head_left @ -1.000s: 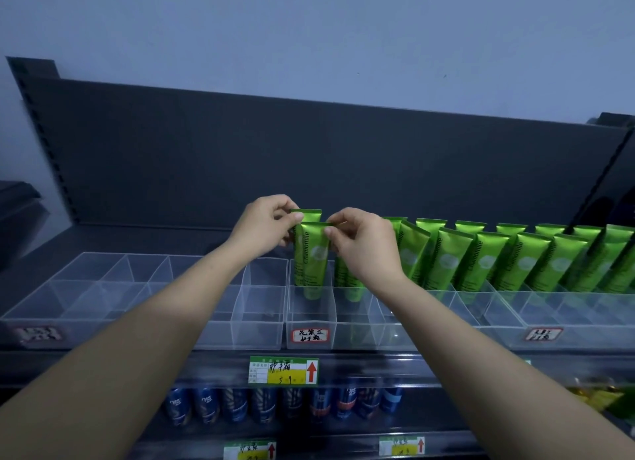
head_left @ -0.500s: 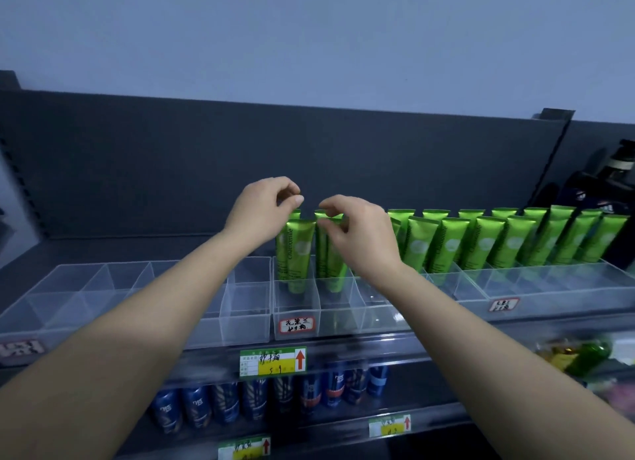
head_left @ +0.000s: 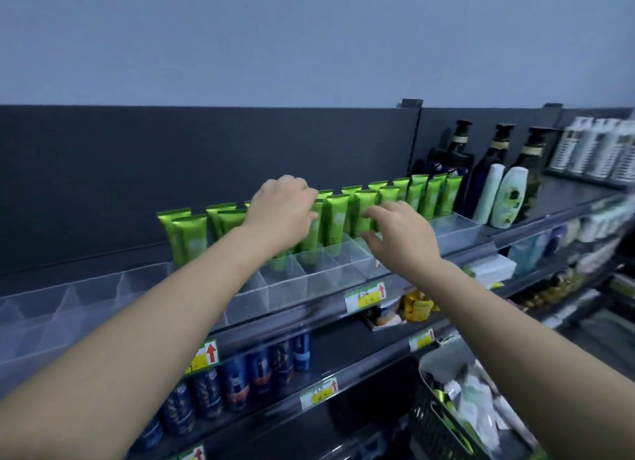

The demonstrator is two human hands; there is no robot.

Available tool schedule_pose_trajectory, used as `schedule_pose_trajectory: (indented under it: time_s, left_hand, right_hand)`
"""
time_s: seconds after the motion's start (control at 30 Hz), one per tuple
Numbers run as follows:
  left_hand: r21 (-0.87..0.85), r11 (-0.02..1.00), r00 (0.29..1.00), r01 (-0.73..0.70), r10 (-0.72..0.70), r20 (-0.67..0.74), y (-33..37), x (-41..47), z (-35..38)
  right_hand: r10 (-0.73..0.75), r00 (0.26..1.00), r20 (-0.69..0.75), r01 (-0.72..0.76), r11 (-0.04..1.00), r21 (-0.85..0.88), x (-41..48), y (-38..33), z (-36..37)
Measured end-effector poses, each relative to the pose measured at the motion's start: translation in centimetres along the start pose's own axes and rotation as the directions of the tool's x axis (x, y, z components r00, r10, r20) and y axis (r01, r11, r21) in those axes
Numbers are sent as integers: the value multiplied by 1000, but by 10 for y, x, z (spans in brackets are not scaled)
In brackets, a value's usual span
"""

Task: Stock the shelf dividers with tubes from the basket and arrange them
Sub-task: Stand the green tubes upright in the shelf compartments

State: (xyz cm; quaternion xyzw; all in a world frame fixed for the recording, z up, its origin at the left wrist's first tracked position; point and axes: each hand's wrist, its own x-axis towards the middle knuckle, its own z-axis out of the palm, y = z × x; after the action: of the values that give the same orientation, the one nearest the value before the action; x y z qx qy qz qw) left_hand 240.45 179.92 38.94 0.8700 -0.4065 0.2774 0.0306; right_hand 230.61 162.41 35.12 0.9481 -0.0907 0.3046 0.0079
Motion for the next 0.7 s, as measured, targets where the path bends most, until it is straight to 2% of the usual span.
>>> schedule_pose_trajectory:
  time_s: [0.13, 0.23, 0.47, 0.7]
  left_hand:
    - [22, 994, 994, -111, 110, 26, 63, 11, 13]
    - [-4, 987, 984, -162, 161, 80, 112, 14, 26]
    - [-58, 981, 956, -187, 195, 220, 216, 10, 59]
    - [-115, 970, 911, -214, 241, 334, 302, -2, 95]
  right_hand:
    - [153, 976, 155, -138, 985, -105, -36, 63, -10]
    - [229, 936, 267, -185, 966, -179, -66, 106, -15]
    - [294, 878, 378, -191, 939, -286, -137, 190, -24]
    - [367, 815, 449, -259, 923, -284, -200, 256, -15]
